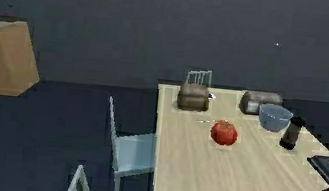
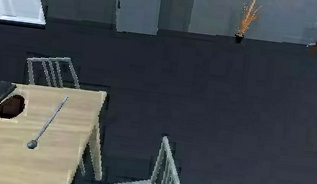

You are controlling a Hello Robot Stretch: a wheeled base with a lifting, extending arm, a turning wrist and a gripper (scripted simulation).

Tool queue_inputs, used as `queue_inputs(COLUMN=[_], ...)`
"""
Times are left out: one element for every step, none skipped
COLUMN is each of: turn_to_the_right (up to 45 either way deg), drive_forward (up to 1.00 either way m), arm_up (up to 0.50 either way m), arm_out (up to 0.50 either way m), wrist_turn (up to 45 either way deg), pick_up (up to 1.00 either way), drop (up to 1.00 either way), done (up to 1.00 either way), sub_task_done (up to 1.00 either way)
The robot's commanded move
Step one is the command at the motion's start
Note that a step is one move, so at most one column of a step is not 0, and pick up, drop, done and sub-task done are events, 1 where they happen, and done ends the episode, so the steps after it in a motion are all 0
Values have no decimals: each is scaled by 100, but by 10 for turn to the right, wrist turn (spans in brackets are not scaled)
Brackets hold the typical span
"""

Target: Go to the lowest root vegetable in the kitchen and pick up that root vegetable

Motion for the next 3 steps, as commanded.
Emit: queue_inputs(turn_to_the_right=[-360, 450, 450], drive_forward=[0, 0, 0], arm_up=[0, 0, 0], arm_out=[0, 0, 0], wrist_turn=[0, 0, 0], pick_up=[0, 0, 0], drop=[0, 0, 0], done=[0, 0, 0], sub_task_done=[0, 0, 0])
